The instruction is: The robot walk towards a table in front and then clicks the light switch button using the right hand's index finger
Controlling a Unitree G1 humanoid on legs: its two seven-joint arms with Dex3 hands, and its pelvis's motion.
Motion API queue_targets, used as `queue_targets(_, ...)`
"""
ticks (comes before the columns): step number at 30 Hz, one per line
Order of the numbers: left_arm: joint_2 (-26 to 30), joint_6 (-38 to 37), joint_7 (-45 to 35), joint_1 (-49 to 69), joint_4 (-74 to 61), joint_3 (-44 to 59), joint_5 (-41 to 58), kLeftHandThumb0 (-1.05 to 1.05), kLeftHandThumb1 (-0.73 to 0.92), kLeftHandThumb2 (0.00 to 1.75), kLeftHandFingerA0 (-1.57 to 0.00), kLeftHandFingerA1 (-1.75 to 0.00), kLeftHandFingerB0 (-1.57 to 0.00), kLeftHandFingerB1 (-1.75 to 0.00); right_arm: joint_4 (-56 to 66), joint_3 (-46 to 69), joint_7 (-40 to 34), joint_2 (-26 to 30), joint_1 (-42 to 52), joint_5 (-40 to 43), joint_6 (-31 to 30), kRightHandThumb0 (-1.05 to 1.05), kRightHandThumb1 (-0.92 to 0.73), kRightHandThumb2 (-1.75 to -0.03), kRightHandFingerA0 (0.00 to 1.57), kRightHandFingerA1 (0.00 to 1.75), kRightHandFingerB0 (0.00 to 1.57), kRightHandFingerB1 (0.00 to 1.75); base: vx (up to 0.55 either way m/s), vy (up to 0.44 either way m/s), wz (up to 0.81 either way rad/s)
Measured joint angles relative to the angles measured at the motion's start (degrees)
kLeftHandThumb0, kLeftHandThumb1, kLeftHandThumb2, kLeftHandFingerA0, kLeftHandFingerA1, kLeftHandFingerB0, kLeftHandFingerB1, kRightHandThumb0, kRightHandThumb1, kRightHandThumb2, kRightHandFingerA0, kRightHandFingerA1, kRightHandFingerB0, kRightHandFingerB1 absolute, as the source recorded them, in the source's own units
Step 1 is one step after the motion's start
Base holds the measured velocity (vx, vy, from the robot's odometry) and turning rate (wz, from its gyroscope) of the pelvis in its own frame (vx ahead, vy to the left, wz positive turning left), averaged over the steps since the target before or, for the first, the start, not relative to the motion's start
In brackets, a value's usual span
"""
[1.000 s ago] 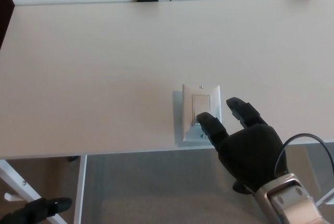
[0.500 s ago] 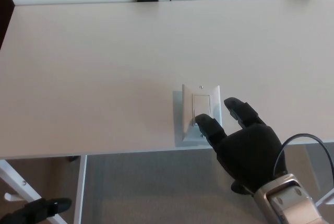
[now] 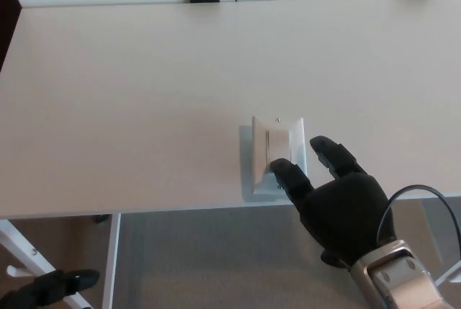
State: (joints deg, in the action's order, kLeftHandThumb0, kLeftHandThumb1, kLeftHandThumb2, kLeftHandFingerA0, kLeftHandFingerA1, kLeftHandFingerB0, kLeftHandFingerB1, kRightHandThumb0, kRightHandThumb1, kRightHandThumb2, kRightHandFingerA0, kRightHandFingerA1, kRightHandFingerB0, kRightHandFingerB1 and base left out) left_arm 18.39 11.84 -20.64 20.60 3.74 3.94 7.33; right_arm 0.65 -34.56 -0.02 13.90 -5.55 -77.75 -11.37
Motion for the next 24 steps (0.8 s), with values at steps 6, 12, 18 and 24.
queue_targets(6, 0.0, 0.0, 0.0, -0.2, 0.4, 0.0, -0.2, -0.3, 0.76, 0.63, -0.43, -0.43, -0.36, -0.39, 0.7, 0.2, 0.5, 0.2, -0.2, 0.2, 0.0, -0.63, -0.25, -0.59, 0.09, 0.14, 0.41, 0.39, 0.0, 0.0, 0.0)
queue_targets(12, 0.0, 0.0, 0.0, 0.0, 0.3, 0.0, -0.2, -0.29, 0.77, 0.63, -0.42, -0.43, -0.36, -0.39, 2.7, 0.9, 0.6, 0.4, 0.6, 1.3, 0.1, -0.69, -0.34, -0.55, 0.0, 0.24, 0.15, 0.28, 0.0, 0.0, 0.0)
queue_targets(18, 0.0, 0.0, -0.1, -0.2, 0.6, 0.0, -0.2, -0.3, 0.76, 0.63, -0.43, -0.43, -0.37, -0.39, 10.9, 4.1, 1.3, 0.4, 1.1, 3.2, 0.4, -0.56, -0.36, -0.78, 0.0, 0.11, 0.07, 0.24, 0.0, 0.0, 0.0)
queue_targets(24, 0.0, 0.0, -0.1, -0.2, 0.7, 0.0, -0.3, -0.31, 0.77, 0.63, -0.44, -0.44, -0.36, -0.39, 25.0, 8.3, 2.8, 0.9, 5.0, 6.3, 1.5, -0.6, -0.4, -0.81, 0.0, 0.06, 0.07, 0.09, 0.0, 0.0, 0.0)
